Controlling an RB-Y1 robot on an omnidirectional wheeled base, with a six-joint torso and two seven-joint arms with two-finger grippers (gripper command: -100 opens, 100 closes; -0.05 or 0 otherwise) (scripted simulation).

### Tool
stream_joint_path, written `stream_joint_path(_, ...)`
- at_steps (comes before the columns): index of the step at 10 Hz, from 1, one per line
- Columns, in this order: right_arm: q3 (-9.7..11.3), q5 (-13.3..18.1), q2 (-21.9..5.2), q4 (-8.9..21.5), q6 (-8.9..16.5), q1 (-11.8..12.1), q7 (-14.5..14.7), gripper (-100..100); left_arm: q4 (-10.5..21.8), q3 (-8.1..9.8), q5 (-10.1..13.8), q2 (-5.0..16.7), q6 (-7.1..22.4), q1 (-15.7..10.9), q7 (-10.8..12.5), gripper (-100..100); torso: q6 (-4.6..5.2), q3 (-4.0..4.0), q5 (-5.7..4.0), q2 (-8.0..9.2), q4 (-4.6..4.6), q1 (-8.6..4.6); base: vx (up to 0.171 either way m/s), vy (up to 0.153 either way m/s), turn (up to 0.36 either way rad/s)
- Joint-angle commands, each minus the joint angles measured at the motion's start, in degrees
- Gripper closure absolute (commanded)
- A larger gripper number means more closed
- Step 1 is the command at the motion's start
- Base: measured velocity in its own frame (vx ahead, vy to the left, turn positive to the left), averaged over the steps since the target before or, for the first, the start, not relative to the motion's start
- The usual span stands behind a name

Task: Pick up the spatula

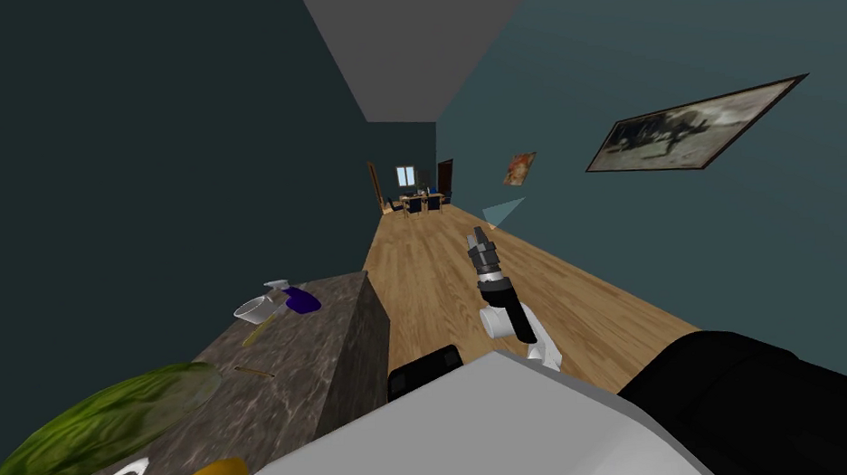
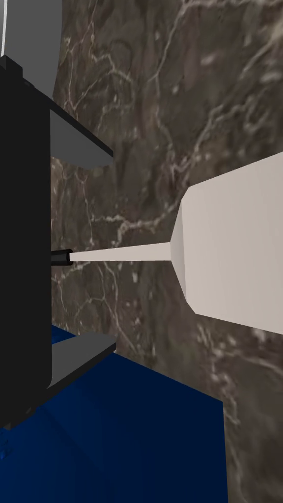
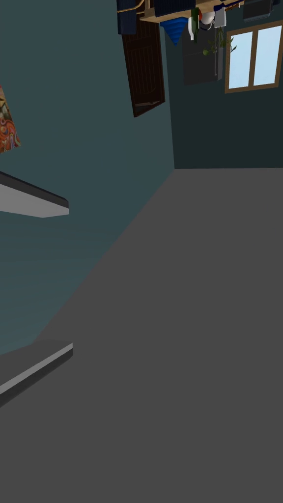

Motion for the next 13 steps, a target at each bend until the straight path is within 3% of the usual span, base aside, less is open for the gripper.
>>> stream_joint_path(1,0.0,0.0,0.0,0.0,0.0,0.0,0.0,0,1.63,-1.12,0.07,-0.32,-0.55,-1.5,-0.58,-100,0.0,0.0,0.0,0.0,0.0,0.0,0.006,0.006,-0.017)
stream_joint_path(4,0.0,0.0,0.0,0.0,0.0,0.0,0.0,0,5.09,-4.11,-0.32,-1.83,-1.37,-5.35,-1.96,-100,0.0,0.0,-0.01,0.01,0.0,-0.02,0.005,0.006,-0.017)
stream_joint_path(5,0.0,0.0,0.0,0.0,0.0,0.0,0.0,0,4.35,-3.63,-0.32,-1.6,-1.0,-4.84,-1.63,-100,0.01,0.01,0.09,0.01,0.02,0.02,0.0,0.0,0.0)
stream_joint_path(6,0.0,0.0,0.0,0.0,0.0,0.0,0.0,0,4.49,-3.76,-0.35,-1.66,-1.03,-4.99,-1.73,100,0.01,0.03,0.17,0.03,0.03,0.14,0.0,0.0,0.0)
stream_joint_path(10,0.0,0.0,0.0,0.0,0.0,0.0,0.0,0,4.5,-3.75,-0.34,-1.67,-1.01,-4.95,-1.71,100,0.04,0.03,0.2,0.02,0.04,0.2,0.0,0.0,0.0)
stream_joint_path(11,0.0,0.0,0.0,0.0,0.0,0.0,0.0,0,4.5,-3.75,-0.34,-1.67,-1.01,-4.95,-1.71,0,0.04,0.03,0.2,0.02,0.04,0.2,0.0,0.0,0.0)
stream_joint_path(12,0.0,0.0,0.0,0.0,0.0,0.0,0.0,0,2.78,-2.12,-0.06,-0.82,-0.82,-2.78,-1.04,100,0.04,0.03,0.2,0.02,0.04,0.2,-0.002,-0.004,0.018)
stream_joint_path(13,0.0,0.0,0.0,0.0,0.0,0.0,0.0,0,1.63,-1.12,0.07,-0.32,-0.55,-1.5,-0.58,100,0.03,0.02,0.17,0.02,0.03,0.16,-0.007,-0.006,0.028)
